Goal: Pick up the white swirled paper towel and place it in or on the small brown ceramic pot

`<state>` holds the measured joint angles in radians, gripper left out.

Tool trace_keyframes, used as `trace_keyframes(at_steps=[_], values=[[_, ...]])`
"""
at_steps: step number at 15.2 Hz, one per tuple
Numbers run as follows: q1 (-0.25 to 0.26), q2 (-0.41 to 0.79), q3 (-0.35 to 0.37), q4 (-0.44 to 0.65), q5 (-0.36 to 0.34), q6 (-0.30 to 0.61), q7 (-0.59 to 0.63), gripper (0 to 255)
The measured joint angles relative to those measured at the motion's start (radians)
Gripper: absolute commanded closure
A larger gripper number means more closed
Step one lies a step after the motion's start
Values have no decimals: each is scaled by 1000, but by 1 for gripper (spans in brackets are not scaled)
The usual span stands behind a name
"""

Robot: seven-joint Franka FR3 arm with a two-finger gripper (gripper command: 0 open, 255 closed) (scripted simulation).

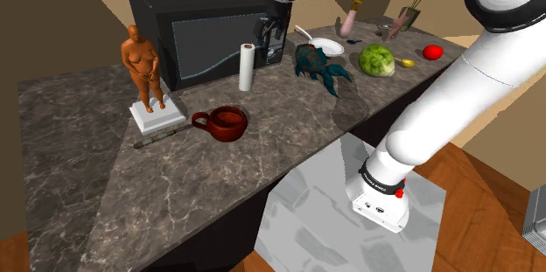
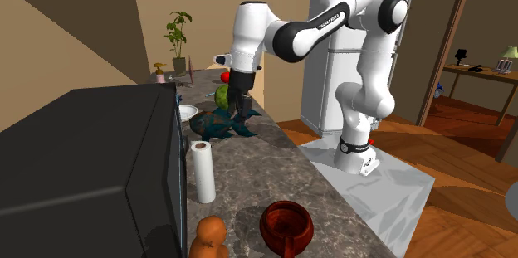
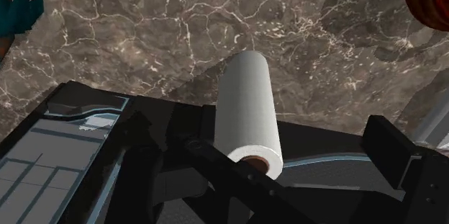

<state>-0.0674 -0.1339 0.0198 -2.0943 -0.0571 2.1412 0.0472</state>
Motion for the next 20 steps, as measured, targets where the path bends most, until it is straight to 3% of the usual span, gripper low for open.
trace_keyframes(at_steps=[7, 20], values=[[-10, 251, -11, 186, 39, 85, 5, 0], [-11, 329, -12, 179, 41, 172, 7, 0]])
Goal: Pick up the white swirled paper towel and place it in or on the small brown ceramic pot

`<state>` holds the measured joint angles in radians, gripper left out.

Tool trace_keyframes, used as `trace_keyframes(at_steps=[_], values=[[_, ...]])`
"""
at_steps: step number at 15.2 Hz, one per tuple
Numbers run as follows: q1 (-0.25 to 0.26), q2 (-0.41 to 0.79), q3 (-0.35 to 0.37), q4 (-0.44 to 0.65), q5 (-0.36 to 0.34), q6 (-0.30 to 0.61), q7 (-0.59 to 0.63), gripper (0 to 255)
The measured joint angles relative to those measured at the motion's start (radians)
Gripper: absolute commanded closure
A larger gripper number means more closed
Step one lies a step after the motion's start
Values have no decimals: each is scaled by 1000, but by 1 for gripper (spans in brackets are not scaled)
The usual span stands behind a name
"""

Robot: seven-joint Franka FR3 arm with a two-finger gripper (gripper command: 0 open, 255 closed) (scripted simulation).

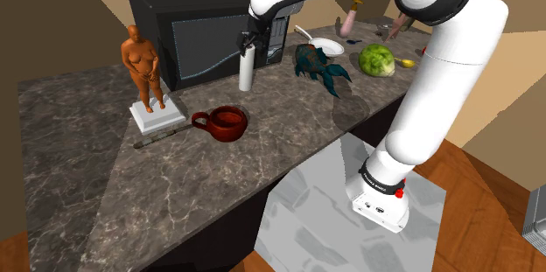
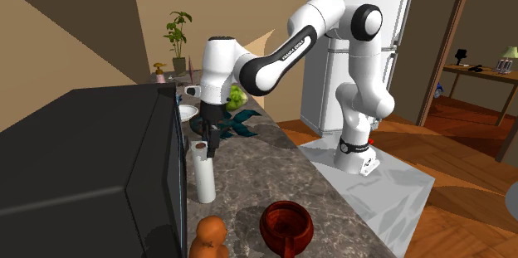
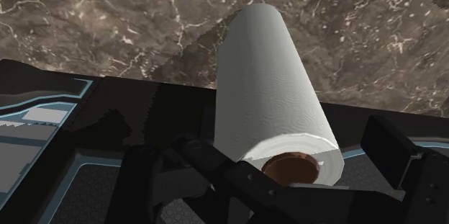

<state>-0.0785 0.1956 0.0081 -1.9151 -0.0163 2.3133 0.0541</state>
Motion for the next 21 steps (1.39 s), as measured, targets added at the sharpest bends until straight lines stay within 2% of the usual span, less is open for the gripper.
trace_keyframes(at_steps=[1, 2, 12, 21], values=[[0, 0, 0, 0, 0, 0, 0, 0], [0, 0, 0, 0, 0, 0, 0, 255], [0, 0, 0, 0, 0, 0, 0, 255], [0, -34, 0, 65, 1, -99, -2, 255]])
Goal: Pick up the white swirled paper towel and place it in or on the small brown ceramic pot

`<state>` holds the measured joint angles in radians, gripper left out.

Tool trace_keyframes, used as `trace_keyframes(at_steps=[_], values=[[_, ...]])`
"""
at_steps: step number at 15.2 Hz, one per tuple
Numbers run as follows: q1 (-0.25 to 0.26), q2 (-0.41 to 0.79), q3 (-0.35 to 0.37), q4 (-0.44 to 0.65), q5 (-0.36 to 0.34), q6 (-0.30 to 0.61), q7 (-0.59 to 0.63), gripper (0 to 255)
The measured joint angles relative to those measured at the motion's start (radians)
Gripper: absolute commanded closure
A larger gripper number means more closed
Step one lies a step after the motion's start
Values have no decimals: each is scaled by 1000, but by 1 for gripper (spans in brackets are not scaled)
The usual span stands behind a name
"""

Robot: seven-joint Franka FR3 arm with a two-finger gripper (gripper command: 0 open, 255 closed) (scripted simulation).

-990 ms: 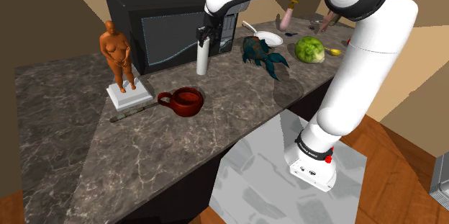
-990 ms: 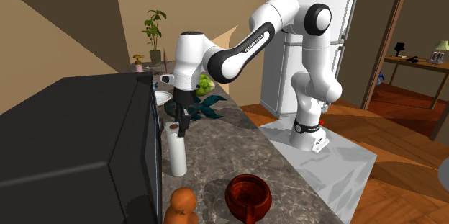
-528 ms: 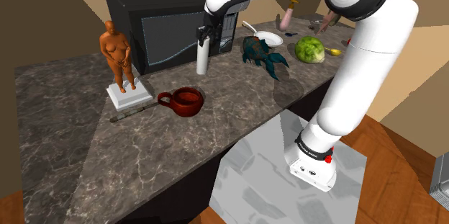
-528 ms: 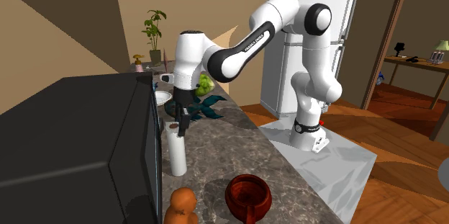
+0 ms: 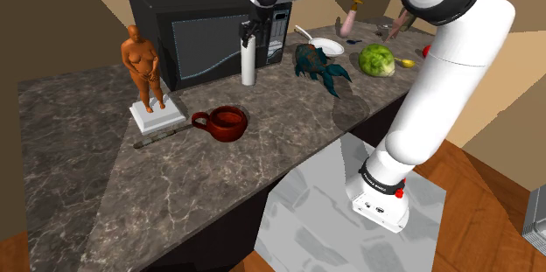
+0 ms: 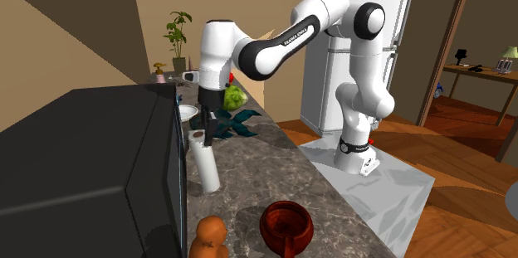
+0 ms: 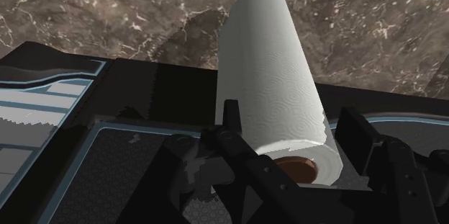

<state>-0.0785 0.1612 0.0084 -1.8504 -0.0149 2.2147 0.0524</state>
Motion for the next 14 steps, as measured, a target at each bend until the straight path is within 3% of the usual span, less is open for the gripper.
trace_keyframes(at_steps=[14], values=[[0, -35, 0, 143, 2, -178, -2, 255]])
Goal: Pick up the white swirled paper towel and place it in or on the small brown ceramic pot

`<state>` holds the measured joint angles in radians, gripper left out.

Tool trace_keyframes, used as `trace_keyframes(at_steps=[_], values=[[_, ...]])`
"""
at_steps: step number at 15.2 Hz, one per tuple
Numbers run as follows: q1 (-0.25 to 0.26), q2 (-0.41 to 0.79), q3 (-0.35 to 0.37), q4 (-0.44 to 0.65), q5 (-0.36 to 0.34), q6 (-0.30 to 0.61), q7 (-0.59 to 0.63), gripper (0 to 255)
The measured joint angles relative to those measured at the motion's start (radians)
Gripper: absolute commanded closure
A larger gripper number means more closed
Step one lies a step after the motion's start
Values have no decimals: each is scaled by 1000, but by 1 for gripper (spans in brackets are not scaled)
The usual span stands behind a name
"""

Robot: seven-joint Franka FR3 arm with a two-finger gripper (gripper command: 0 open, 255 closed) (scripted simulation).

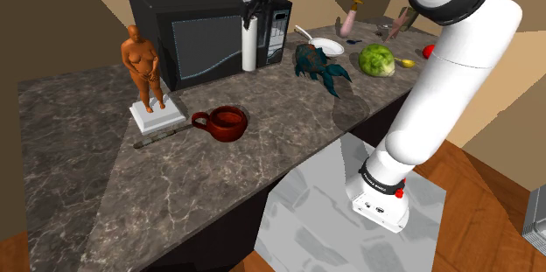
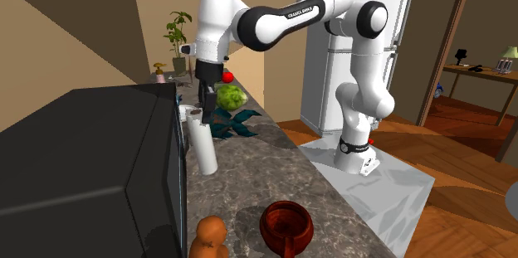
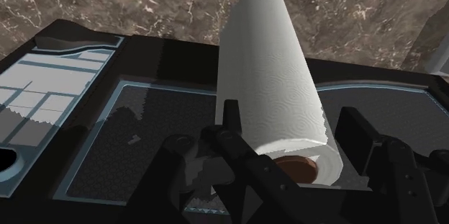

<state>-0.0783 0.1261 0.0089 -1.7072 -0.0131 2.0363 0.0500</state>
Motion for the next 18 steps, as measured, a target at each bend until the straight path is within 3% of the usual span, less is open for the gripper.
trace_keyframes(at_steps=[10, 18], values=[[0, 3, 0, 133, 1, -130, -2, 255], [72, -132, 61, 46, -25, -181, 134, 255]])
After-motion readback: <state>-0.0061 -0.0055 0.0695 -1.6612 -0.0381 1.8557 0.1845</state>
